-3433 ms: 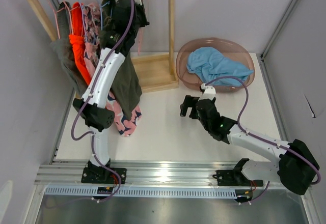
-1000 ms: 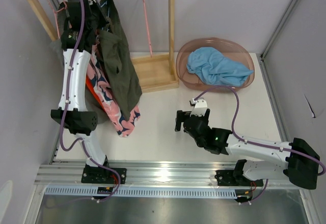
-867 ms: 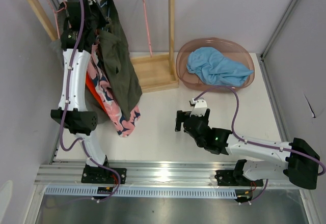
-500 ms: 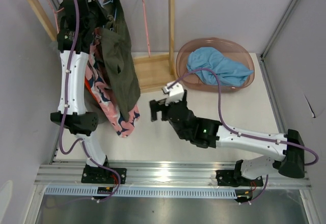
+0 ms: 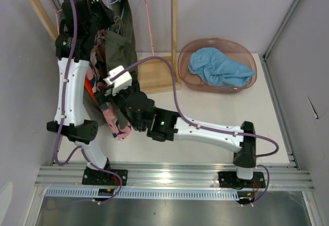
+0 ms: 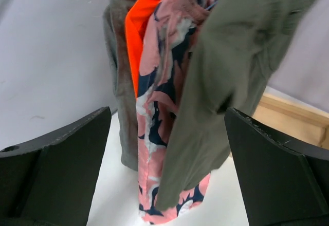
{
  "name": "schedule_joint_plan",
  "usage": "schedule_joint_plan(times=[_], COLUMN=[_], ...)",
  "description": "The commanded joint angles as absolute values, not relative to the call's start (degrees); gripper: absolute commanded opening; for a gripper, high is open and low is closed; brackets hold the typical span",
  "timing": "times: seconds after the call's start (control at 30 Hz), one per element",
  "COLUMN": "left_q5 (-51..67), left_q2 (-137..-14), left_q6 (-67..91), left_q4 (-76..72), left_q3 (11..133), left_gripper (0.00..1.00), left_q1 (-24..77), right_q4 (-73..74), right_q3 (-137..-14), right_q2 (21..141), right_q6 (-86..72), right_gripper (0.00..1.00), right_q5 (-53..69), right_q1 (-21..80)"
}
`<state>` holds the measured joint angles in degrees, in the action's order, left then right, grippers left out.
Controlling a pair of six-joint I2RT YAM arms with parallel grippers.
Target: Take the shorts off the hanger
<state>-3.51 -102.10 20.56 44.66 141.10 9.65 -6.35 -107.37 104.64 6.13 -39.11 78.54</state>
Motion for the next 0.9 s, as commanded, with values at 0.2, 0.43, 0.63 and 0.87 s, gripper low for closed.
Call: schedule_joint_plan(times=[0.2,0.43,0.63,0.87], left_q5=[-2.2,-1.6,-0.6,-0.4], left_q2=[-95.8,-90.4,-87.3,-86.2], left_q6=[19.2,19.4,20.1,20.3], left_q4=[42.7,41.8,42.4,41.7], left_q3=[141.2,136.1,133.8,133.1], left_gripper=[0.00,0.00,0.00,0.00], left_q1=[9.5,9.4,9.4,9.4], right_q4=[-8.0,-14.1,-20.6,-20.7], right_q3=[-120.3,-119.7,-113.5,-102.8], right_q2=[117.2,118.7,116.1,111.2], right_q6=[8.2,12.5,14.0,9.0], right_gripper=[0.99,0.96,0.53,0.00], right_q5=[-40.5,-47.6,-52.9,-55.3], right_q1=[76.6,76.2,76.5,78.7])
